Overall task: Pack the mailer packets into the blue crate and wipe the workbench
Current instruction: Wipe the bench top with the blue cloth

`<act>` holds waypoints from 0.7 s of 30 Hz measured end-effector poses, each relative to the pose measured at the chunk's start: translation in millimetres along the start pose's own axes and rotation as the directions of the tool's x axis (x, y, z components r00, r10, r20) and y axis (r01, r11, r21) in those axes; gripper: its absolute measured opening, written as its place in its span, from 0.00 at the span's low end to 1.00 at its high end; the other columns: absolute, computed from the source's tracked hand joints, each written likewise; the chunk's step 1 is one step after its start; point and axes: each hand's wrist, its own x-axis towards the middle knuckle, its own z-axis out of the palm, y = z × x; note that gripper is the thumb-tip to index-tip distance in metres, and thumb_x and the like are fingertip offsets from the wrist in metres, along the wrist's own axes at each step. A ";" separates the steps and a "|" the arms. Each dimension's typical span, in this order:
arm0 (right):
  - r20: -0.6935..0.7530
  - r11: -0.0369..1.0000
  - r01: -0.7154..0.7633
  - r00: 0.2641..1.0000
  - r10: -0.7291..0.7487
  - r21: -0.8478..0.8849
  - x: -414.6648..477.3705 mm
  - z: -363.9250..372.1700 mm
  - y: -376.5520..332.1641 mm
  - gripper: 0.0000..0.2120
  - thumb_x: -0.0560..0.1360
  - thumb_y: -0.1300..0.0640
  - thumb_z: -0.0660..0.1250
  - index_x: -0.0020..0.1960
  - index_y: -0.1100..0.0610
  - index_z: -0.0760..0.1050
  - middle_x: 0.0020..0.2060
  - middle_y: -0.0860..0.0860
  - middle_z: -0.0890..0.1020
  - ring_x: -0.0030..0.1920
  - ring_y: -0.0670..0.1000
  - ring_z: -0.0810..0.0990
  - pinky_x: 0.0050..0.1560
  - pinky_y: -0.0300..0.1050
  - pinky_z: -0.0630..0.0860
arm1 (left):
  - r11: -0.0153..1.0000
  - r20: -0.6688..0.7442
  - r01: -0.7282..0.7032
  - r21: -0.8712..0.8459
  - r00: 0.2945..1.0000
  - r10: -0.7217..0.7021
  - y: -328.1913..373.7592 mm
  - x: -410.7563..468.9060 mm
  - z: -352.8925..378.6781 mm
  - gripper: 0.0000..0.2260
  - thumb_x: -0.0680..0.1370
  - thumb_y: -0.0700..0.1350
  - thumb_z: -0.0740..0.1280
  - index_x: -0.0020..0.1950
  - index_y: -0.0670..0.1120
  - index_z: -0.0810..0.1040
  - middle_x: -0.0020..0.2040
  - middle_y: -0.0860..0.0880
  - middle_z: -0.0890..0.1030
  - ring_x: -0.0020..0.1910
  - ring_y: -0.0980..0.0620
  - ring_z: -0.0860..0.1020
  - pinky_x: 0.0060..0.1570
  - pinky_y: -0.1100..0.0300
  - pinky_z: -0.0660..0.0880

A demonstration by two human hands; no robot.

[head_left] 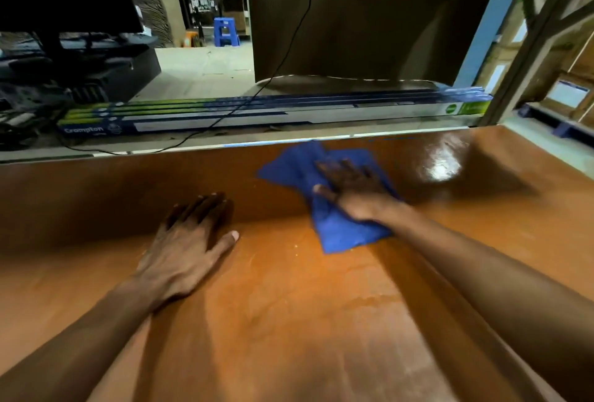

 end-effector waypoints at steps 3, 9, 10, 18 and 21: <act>0.035 0.985 0.172 0.985 -0.171 -0.018 -27.0 2.7 -22.8 0.30 0.80 0.34 0.46 0.78 0.38 0.41 0.79 0.41 0.47 0.78 0.47 0.44 0.76 0.57 0.39 | 0.999 -0.014 -0.048 -0.021 0.999 0.048 55.8 -7.2 2.2 0.42 0.69 0.73 0.37 0.80 0.57 0.49 0.81 0.56 0.50 0.79 0.57 0.46 0.76 0.55 0.40; 0.005 0.939 -0.345 0.939 0.345 0.006 -3.1 -23.4 125.9 0.31 0.80 0.34 0.44 0.79 0.43 0.45 0.80 0.48 0.50 0.79 0.55 0.48 0.74 0.65 0.44 | 0.989 0.016 -0.126 -0.079 0.992 0.128 127.7 -17.9 29.1 0.40 0.71 0.75 0.40 0.80 0.59 0.47 0.80 0.59 0.45 0.78 0.61 0.41 0.77 0.55 0.40; 0.018 0.936 -0.353 0.935 0.353 -0.002 -4.7 -23.8 131.9 0.32 0.79 0.33 0.43 0.79 0.44 0.44 0.80 0.48 0.49 0.79 0.56 0.47 0.74 0.66 0.43 | 0.991 0.004 -0.121 -0.061 0.993 0.121 129.5 -18.5 30.7 0.39 0.72 0.75 0.40 0.80 0.59 0.47 0.80 0.59 0.45 0.78 0.61 0.42 0.77 0.55 0.40; 0.038 0.986 0.164 0.986 -0.163 -0.008 -70.7 -7.0 49.2 0.31 0.79 0.32 0.44 0.78 0.39 0.44 0.79 0.42 0.50 0.79 0.49 0.46 0.76 0.60 0.42 | 0.994 -0.045 -0.105 -0.039 0.994 0.103 132.6 -25.6 29.9 0.37 0.74 0.71 0.44 0.80 0.56 0.55 0.80 0.56 0.55 0.78 0.61 0.49 0.76 0.60 0.42; -0.009 0.980 -0.199 0.980 0.199 0.011 -56.3 -17.5 134.5 0.30 0.80 0.34 0.45 0.79 0.41 0.47 0.79 0.45 0.51 0.79 0.52 0.48 0.75 0.63 0.43 | 0.992 -0.030 -0.113 -0.046 0.993 0.112 131.0 -25.3 28.4 0.36 0.75 0.71 0.44 0.80 0.56 0.55 0.80 0.56 0.55 0.78 0.59 0.50 0.76 0.60 0.43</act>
